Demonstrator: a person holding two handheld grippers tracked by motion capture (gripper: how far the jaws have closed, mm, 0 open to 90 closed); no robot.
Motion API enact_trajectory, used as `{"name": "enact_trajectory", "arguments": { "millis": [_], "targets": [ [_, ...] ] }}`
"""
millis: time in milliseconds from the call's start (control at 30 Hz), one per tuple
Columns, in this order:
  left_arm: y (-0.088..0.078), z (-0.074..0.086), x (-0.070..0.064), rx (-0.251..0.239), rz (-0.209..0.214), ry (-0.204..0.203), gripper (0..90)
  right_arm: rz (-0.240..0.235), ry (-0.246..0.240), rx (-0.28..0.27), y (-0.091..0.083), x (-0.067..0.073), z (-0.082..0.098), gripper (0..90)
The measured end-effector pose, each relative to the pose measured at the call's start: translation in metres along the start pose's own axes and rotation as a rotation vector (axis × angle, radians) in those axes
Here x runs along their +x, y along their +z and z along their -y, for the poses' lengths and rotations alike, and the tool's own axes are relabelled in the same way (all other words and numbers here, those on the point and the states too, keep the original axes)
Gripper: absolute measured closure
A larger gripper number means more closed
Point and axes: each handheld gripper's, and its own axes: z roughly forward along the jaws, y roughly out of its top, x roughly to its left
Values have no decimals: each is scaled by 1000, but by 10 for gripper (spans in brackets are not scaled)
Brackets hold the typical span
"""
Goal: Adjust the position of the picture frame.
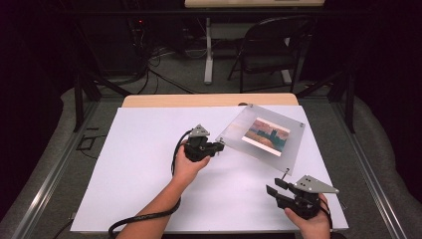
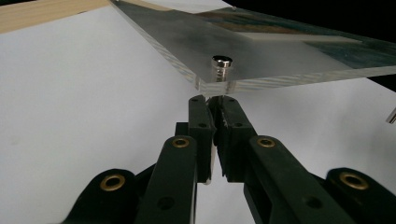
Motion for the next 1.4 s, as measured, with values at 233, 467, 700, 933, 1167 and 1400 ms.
{"name": "enact_trajectory", "arguments": {
  "millis": [233,467,700,933,1167,1400],
  "targets": [
    [-1,-5,3,6,3,-5,852,52,39,-5,-14,-14,2,608],
    [-1,-6,3,8,7,-12,851,93,61,-10,-13,-26,2,615],
    [0,-3,2,10,9,-14,850,96,93,-6,5,-34,-3,691],
    [-1,-2,1,9,11,-12,850,101,72,15,15,-29,-4,812],
    [-2,-2,-1,11,21,-1,853,80,119,19,13,-34,-3,839],
    [-10,-1,-7,-5,27,15,854,64,147,14,12,-38,-2,846]
  ]
}}
